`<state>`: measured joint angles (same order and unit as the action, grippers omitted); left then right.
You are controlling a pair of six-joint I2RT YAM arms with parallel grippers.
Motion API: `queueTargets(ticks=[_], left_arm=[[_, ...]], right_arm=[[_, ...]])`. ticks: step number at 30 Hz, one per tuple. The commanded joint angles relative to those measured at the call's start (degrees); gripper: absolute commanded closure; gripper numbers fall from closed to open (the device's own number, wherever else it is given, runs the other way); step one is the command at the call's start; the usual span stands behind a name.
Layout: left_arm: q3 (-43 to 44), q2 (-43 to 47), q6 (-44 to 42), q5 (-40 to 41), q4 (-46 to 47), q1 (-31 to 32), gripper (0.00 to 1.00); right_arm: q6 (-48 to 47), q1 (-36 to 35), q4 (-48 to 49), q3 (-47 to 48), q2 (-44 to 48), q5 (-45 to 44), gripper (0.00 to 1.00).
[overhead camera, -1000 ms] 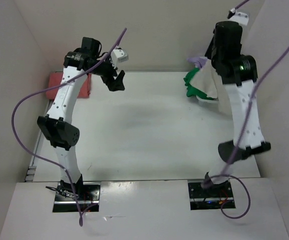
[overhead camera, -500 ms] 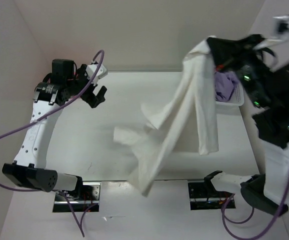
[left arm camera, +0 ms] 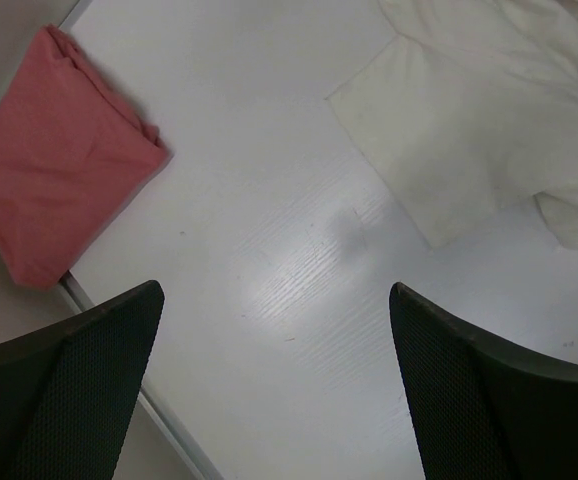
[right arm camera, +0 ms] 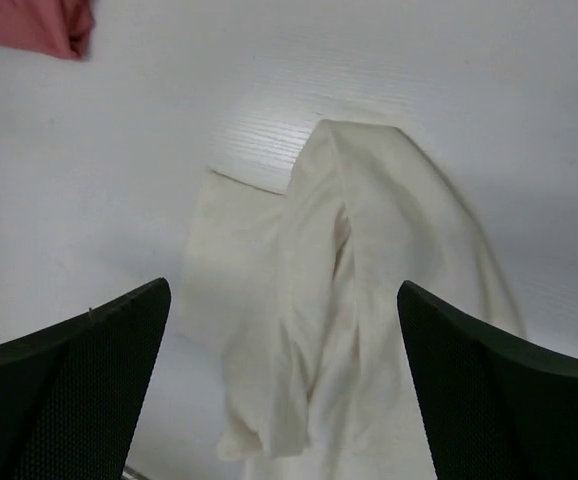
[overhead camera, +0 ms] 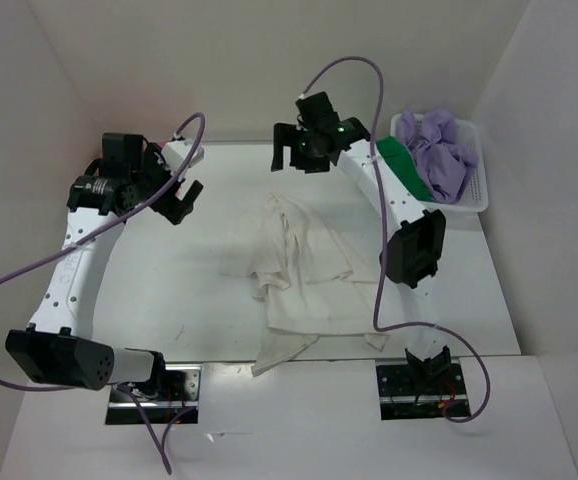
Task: Fold and stack the t-shirts
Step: Move the tshirt to the center of the board
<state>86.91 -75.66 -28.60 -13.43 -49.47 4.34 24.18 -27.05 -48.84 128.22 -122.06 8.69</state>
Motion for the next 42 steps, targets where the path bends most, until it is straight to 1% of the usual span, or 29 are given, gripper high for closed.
queueTargets(ticks=[1, 2, 4, 6, 7, 8, 9, 10, 11, 12, 14, 15, 17, 20, 22, 26, 27, 28, 29, 31, 32, 34, 35, 36, 37, 38, 39, 41, 42], left_arm=[[-1.4, -0.5, -1.3, 0.2, 1.3, 1.1, 0.0], [-2.6, -0.5, -1.8, -0.4, 1.3, 2.0, 0.0], [-4.2, -1.2, -3.3, -1.3, 0.7, 3.1, 0.0], [-7.5, -2.0, -3.3, -2.2, 0.7, 5.4, 0.0], [-8.8, -3.1, -4.0, -2.9, 0.7, 6.5, 0.0], [-10.2, -4.4, -5.0, -2.9, 0.7, 9.1, 0.0], [-11.8, -5.1, -5.0, -2.0, 1.6, 10.4, 0.0], [-15.5, -5.6, -5.0, -0.4, 4.5, 11.7, 0.0], [-17.4, -6.9, -5.0, 1.7, 6.4, 13.0, 0.0], [-19.0, -7.7, -5.0, 5.9, 8.2, 14.8, 0.0], [-22.1, -10.4, -5.5, 9.1, 12.4, 16.0, 0.0], [-22.7, -11.4, -5.5, 11.3, 14.9, 16.1, 0.0], [-23.4, -13.9, -5.0, 11.9, 17.5, 16.1, 0.0], [-24.2, -17.1, -4.4, 10.3, 20.9, 16.7, 0.0], [-24.8, -19.9, -4.4, 9.7, 22.8, 17.9, 0.0], [-26.3, -23.9, -4.4, 10.9, 26.7, 18.4, 0.0], [-26.3, -25.4, -4.4, 10.3, 26.7, 18.4, 0.05], [-25.6, -26.3, -4.4, 9.5, 26.1, 18.4, 0.13], [-25.0, -27.3, -4.4, 9.0, 24.5, 18.4, 0.23], [-24.4, -29.3, -4.4, 8.9, 23.8, 18.4, 0.47], [-24.4, -29.3, -4.4, 8.9, 23.0, 18.4, 0.66], [-25.0, -29.9, -5.1, 10.3, 22.5, 18.4, 0.9], [-25.0, -28.6, -5.1, 11.2, 22.5, 17.8, 1.0], [-26.7, -27.7, -6.1, 11.9, 22.5, 17.8, 1.0], [-27.4, -26.7, -6.7, 11.9, 22.0, 16.8, 1.0], [-28.2, -25.5, -7.3, 12.5, 21.2, 15.4, 1.0], [-29.2, -22.7, -8.0, 13.3, 20.7, 14.7, 1.0], [-32.4, -18.0, -10.2, 15.3, 19.4, 13.5, 1.0], [-33.5, -16.5, -10.8, 16.1, 19.4, 12.7, 1.0]], right_arm=[[-6.0, -8.9, -12.5, 14.8, 4.8, -13.8, 0.0], [-5.1, -12.0, -15.6, 15.6, 5.5, -20.9, 0.0], [-2.8, -13.8, -19.6, 12.8, 8.4, -25.5, 0.0], [0.9, -15.9, -18.4, -2.6, 15.2, -30.5, 0.0], [2.0, -15.9, -13.1, -9.9, 18.4, -31.2, 0.0], [3.1, -15.9, -9.9, -17.2, 21.7, -30.3, 0.0], [6.9, -15.1, -6.9, -30.7, 28.0, -27.4, 0.0], [9.1, -14.0, -2.0, -36.8, 31.0, -25.1, 0.0], [11.4, -12.9, 0.0, -42.5, 33.7, -23.1, 0.0], [16.1, -12.2, 1.5, -52.2, 38.4, -22.1, 0.0], [20.9, -11.5, 3.1, -62.6, 42.1, -22.1, 0.0], [25.0, -11.5, 3.1, -65.4, 44.4, -22.7, 0.0], [28.2, -10.9, 3.9, -72.4, 46.0, -22.7, 0.0], [32.1, -9.8, 5.8, -78.4, 46.6, -22.7, 0.0], [33.4, -9.0, 8.3, -81.6, 45.5, -21.0, 0.0], [34.7, -8.4, 11.2, -83.8, 42.6, -19.9, 0.0], [34.7, -7.8, 11.8, -84.5, 41.7, -19.9, 0.0], [34.0, -7.2, 12.4, -85.2, 40.1, -18.4, 0.0], [34.0, -7.2, 14.1, -85.2, 39.3, -17.6, 0.0], [31.8, -5.7, 15.1, -85.9, 37.8, -15.6, 0.0], [30.5, -4.8, 15.7, -85.3, 36.6, -15.6, 0.0], [27.3, -2.6, 16.4, -82.5, 34.7, -15.6, 0.31], [23.2, 0.3, 16.4, -80.9, 31.6, -15.0, 0.51], [21.1, 1.8, 16.4, -76.2, 29.5, -15.0, 0.88], [19.0, 3.0, 15.5, -73.0, 27.4, -15.0, 1.0], [14.8, 3.7, 14.7, -69.3, 23.0, -16.3, 1.0], [12.7, 4.3, 12.8, -60.1, 20.7, -17.0, 1.0], [7.1, 3.8, 10.4, -49.0, 13.7, -18.3, 1.0], [5.4, 3.8, 8.1, -36.9, 11.3, -18.3, 1.0]])
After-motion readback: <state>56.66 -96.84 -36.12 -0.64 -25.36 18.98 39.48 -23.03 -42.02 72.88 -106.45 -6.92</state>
